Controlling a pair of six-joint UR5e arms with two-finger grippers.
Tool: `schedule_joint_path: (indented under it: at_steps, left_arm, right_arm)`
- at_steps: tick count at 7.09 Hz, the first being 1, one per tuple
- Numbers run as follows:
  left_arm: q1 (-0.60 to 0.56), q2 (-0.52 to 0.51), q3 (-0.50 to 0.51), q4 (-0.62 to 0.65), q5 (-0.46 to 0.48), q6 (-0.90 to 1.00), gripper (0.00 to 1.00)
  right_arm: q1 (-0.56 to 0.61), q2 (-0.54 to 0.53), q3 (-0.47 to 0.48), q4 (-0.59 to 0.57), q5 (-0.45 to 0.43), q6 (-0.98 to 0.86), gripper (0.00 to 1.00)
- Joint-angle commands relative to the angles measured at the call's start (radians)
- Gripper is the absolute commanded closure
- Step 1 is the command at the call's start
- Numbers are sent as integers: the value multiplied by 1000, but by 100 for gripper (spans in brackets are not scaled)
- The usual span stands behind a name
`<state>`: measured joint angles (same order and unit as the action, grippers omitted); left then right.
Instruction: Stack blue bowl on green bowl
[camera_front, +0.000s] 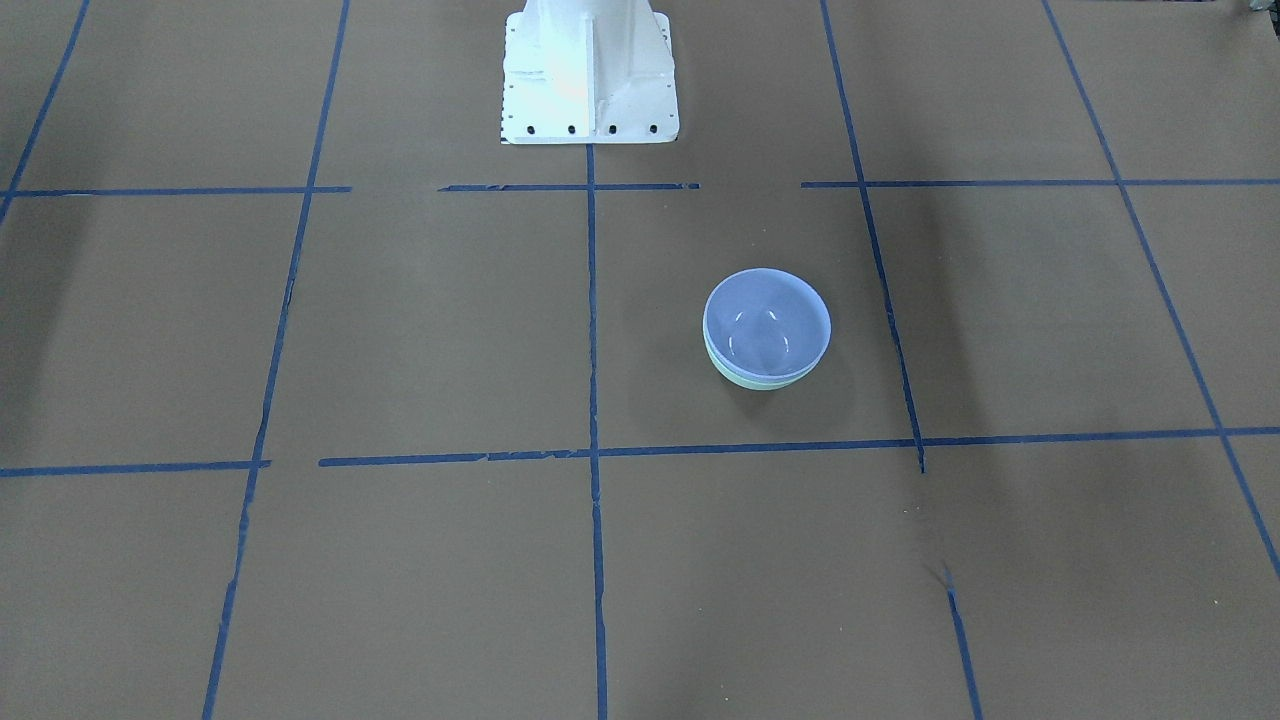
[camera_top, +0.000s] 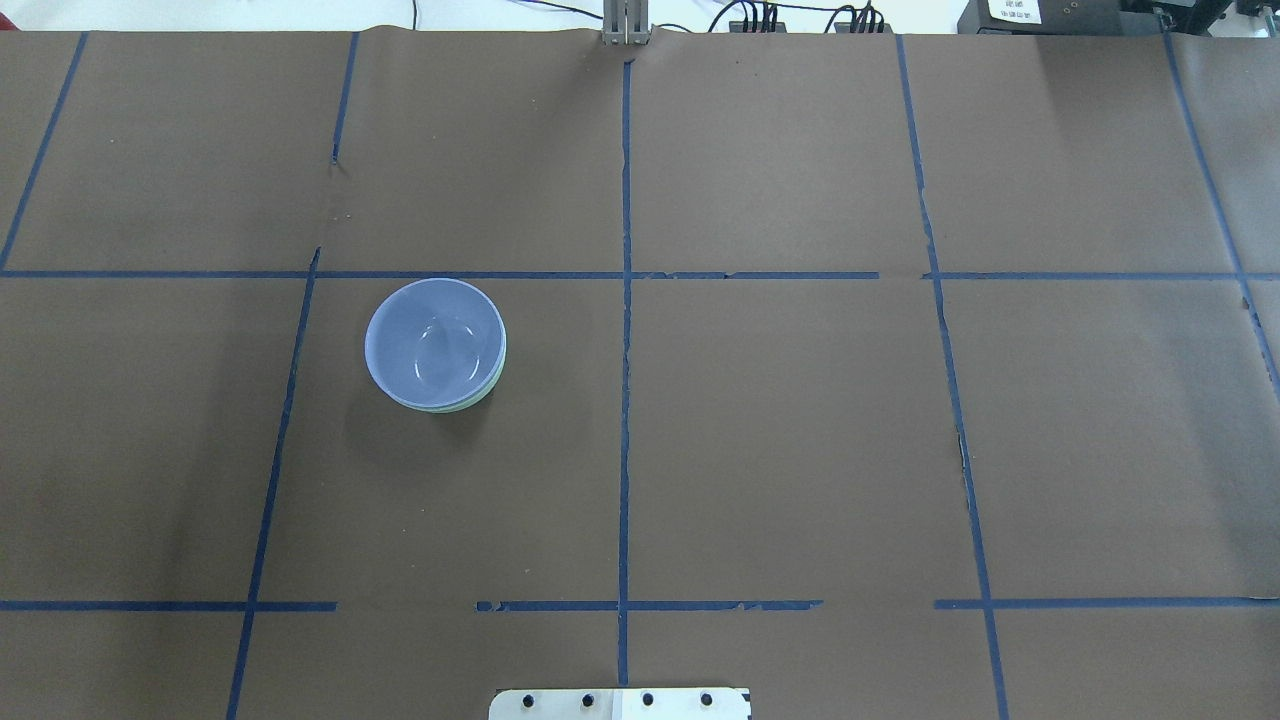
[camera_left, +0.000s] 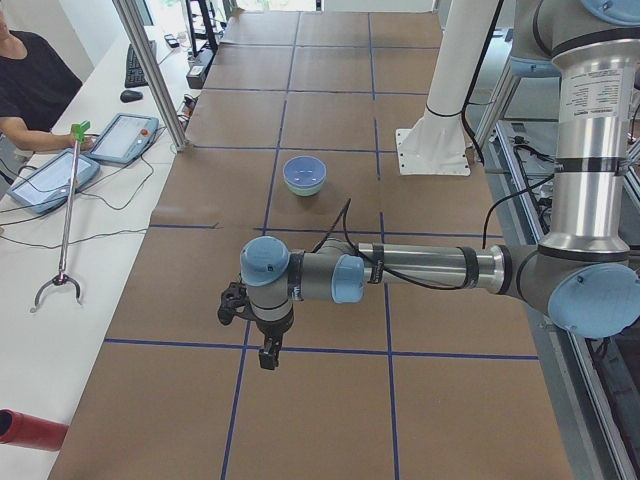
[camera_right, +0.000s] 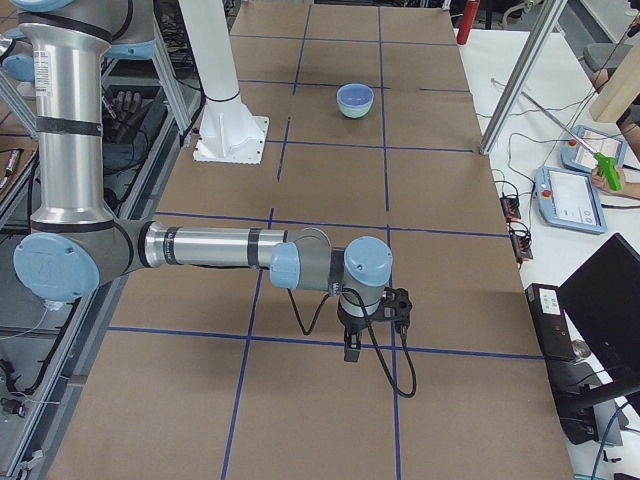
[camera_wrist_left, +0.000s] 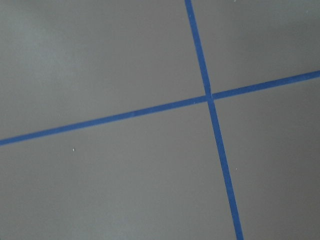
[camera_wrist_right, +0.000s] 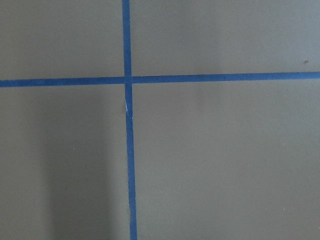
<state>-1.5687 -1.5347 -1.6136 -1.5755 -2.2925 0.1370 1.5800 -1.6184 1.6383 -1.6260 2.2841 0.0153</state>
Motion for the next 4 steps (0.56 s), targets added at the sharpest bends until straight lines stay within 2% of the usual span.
schedule_joint_path:
  at_steps: [1,4]
  left_arm:
    - [-1,2,49,-1,-45,0,0]
    - [-1,7,46,-1,-42,0,0]
  right_arm:
    - [0,0,0,0,0,0,0]
    - [0,0,0,0,0,0,0]
